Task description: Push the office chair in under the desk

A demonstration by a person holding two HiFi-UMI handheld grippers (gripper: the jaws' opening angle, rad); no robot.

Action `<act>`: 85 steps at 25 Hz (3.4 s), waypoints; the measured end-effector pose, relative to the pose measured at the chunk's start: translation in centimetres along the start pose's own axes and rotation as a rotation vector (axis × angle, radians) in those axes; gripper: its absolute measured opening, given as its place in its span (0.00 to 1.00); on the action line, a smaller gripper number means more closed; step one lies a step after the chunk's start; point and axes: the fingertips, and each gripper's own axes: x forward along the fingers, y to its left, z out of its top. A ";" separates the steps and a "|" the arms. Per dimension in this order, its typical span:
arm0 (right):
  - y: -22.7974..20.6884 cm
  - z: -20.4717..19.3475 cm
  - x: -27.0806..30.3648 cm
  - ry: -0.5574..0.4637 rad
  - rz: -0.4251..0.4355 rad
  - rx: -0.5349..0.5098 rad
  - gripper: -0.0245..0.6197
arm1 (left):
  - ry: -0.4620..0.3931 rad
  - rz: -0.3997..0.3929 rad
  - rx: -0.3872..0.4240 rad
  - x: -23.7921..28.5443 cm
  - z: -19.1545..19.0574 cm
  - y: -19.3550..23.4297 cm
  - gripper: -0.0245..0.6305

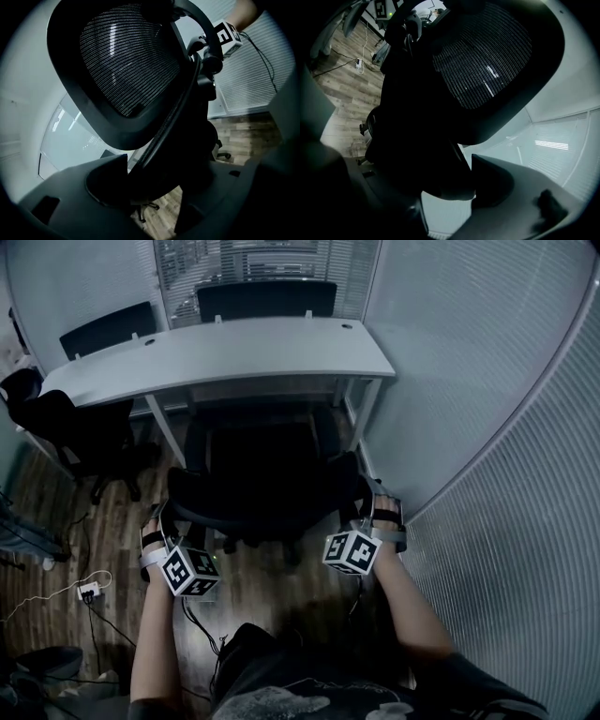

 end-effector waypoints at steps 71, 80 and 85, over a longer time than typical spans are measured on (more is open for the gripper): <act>-5.4 13.1 42.7 0.089 -0.057 -0.063 0.42 | -0.061 0.054 0.100 42.0 0.7 21.4 0.47; -6.0 14.0 48.0 0.068 -0.059 -0.074 0.42 | -0.035 0.057 0.100 47.1 1.0 23.3 0.47; -6.4 14.7 50.7 0.055 -0.058 -0.079 0.42 | -0.016 0.065 0.092 49.6 1.2 24.4 0.47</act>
